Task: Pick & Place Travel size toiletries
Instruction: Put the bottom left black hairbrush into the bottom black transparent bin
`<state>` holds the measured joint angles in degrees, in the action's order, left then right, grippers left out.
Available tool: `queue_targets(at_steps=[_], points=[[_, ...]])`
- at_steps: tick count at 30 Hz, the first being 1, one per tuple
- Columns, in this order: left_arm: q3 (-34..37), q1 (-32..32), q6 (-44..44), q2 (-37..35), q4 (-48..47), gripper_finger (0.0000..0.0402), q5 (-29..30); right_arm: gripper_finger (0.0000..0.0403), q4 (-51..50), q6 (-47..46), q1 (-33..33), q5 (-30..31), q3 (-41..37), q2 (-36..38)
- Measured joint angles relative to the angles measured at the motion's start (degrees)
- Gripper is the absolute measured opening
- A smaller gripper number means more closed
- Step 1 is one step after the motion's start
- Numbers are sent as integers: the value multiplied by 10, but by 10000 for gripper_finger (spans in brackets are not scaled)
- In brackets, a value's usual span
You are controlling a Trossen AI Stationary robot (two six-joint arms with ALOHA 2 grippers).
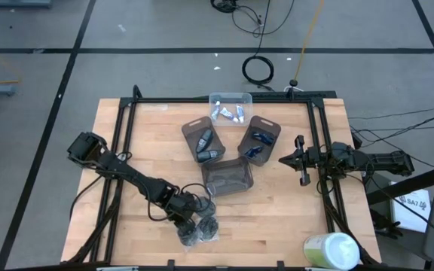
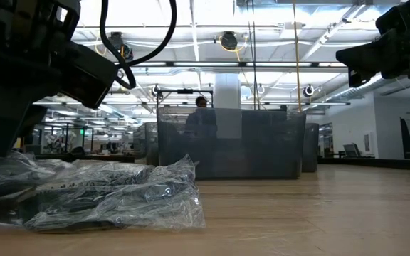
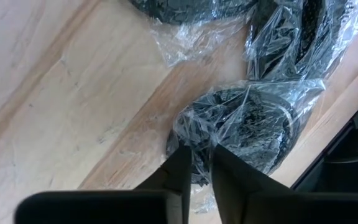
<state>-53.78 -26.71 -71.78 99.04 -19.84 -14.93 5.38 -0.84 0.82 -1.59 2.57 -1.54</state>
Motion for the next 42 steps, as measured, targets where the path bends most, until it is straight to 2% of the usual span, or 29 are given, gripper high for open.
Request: queue_targets(at_steps=[8, 37, 42], points=[[0, 0, 11, 0, 0, 3, 0, 4, 0, 0, 0, 0, 0, 0], [1, 4, 43, -19, 7, 0, 0, 4, 0, 0, 0, 0, 0, 0], [1, 4, 62, -57, 7, 0, 37, 4, 0, 0, 0, 0, 0, 0]])
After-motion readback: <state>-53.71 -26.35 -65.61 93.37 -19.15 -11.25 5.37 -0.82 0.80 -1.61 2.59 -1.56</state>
